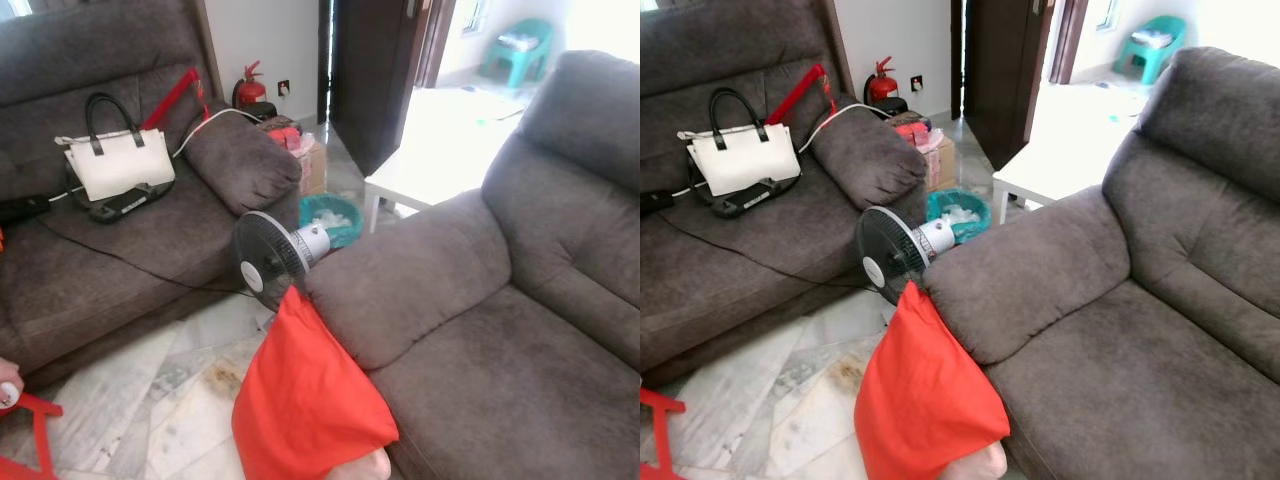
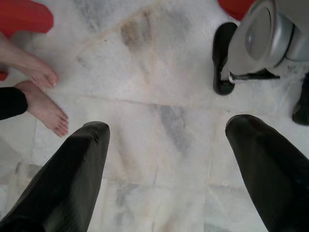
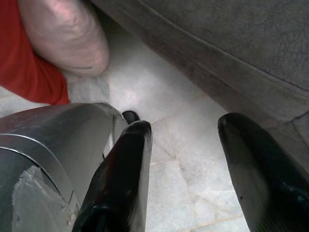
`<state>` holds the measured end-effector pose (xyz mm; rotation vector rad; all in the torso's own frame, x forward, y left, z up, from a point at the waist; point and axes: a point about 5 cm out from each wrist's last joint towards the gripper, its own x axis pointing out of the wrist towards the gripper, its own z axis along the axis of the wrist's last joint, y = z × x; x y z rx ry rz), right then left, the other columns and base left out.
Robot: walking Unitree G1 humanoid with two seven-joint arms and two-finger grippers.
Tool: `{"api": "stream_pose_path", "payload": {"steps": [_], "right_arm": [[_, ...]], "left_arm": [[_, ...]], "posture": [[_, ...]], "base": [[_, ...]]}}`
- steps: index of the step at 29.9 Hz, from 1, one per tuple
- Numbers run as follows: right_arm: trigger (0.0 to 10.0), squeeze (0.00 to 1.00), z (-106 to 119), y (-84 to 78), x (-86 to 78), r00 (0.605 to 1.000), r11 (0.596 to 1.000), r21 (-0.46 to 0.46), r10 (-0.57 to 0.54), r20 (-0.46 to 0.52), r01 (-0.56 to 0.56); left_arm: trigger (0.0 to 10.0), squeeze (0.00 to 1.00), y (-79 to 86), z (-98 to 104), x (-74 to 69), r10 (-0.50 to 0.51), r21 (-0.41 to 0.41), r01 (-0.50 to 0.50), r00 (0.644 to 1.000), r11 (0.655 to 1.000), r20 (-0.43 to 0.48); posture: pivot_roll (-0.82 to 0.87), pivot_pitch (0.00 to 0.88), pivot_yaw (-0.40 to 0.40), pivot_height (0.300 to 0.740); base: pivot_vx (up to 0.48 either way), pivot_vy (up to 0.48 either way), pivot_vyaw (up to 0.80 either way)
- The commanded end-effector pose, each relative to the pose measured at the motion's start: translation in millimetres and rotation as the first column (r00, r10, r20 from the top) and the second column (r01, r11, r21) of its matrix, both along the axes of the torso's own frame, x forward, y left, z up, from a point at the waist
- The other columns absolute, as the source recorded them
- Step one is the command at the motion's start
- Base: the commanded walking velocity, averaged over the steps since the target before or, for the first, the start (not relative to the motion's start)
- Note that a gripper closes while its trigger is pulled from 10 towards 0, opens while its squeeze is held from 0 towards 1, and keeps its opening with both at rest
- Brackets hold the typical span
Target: Move the pillow to the sofa from floor
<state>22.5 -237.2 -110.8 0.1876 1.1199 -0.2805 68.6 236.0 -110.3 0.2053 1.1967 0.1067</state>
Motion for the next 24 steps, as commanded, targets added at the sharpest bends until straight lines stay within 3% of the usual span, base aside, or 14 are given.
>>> {"api": "stream_pose_path", "payload": {"steps": [1, 7, 24], "right_arm": [[10.0, 0.00, -1.3, 4.1, -5.3, 1.000, 1.000, 0.011, 0.001, -0.014, 0.000], [10.0, 0.00, -1.3, 4.2, -5.4, 1.000, 1.000, 0.013, -0.004, -0.013, 0.004], [10.0, 0.00, -1.4, 4.2, -5.6, 1.000, 1.000, 0.016, -0.018, -0.012, 0.018]], "left_arm": [[10.0, 0.00, 4.3, 0.0, -5.5, 0.009, 0.008, -0.009, 1.000, 1.000, -0.016], [10.0, 0.00, 4.0, 0.0, -5.2, 0.008, 0.006, -0.008, 1.000, 1.000, -0.016], [10.0, 0.00, 4.4, 0.4, -4.0, 0.016, 0.005, -0.016, 1.000, 1.000, -0.007]], "posture": [[0.09, 0.002, -0.012, 0.740], [0.09, 0.001, -0.012, 0.740], [0.09, 0.003, -0.012, 0.740]], "base": [[0.000, 0.000, 0.80], [0.000, 0.000, 0.78], [0.000, 0.000, 0.00]]}}
